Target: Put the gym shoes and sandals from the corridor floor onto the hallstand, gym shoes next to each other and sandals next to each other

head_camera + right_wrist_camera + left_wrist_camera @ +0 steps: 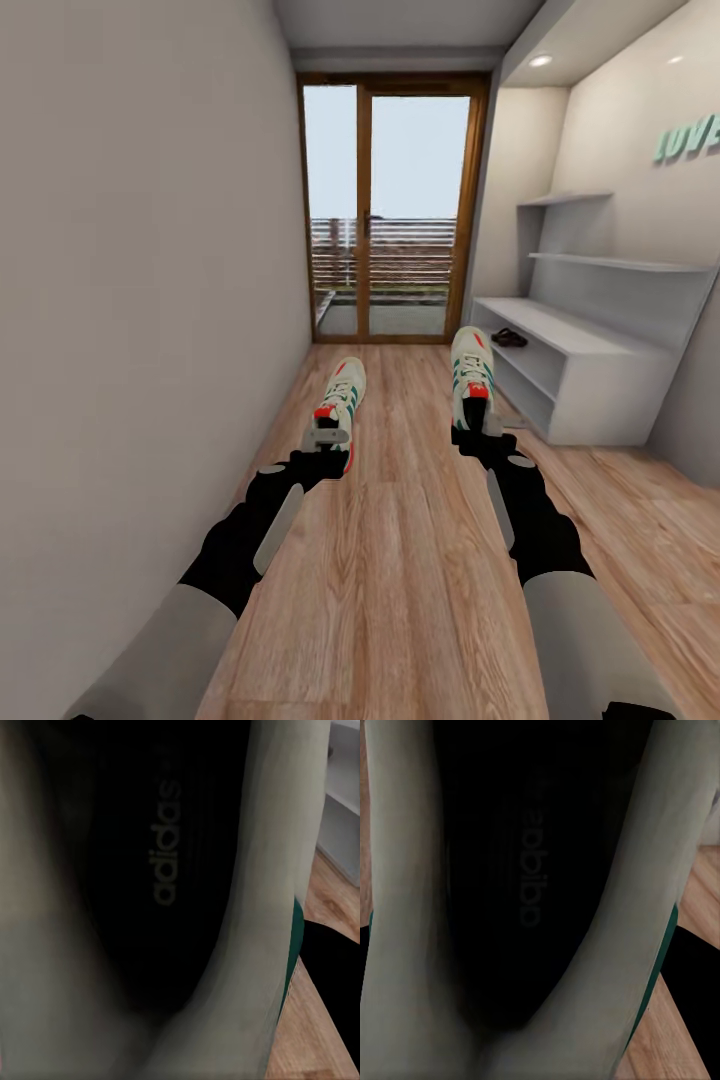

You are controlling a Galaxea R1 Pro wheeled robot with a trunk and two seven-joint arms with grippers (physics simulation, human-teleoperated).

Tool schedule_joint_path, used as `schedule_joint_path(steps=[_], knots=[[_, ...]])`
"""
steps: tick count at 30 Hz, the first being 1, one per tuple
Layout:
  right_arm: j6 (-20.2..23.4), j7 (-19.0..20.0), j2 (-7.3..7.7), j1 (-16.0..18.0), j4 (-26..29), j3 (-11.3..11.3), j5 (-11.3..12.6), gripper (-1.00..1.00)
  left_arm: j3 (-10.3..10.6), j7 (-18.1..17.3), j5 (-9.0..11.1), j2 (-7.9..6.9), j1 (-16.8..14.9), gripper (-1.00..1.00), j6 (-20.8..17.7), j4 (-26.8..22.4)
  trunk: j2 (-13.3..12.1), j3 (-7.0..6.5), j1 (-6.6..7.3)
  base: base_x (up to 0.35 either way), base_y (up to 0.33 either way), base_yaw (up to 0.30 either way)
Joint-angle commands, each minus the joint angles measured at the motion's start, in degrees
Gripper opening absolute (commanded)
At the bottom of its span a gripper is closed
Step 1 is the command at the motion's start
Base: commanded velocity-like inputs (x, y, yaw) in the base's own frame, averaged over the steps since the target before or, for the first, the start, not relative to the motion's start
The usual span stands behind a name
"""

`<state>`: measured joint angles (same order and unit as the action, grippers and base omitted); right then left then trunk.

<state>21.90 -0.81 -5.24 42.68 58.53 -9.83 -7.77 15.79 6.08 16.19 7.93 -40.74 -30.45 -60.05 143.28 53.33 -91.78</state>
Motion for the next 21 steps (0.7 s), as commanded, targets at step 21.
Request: schedule_joint_path(steps=[21], knots=[[0.3, 0.1, -0.04, 0.0, 0.1, -0.1, -0.6, -1.0, 0.1, 0.5, 0.5, -0.02, 0.0, -1.0, -0.2, -0.2, 0.0, 0.06, -0.02, 0.345, 0.0, 0.0]])
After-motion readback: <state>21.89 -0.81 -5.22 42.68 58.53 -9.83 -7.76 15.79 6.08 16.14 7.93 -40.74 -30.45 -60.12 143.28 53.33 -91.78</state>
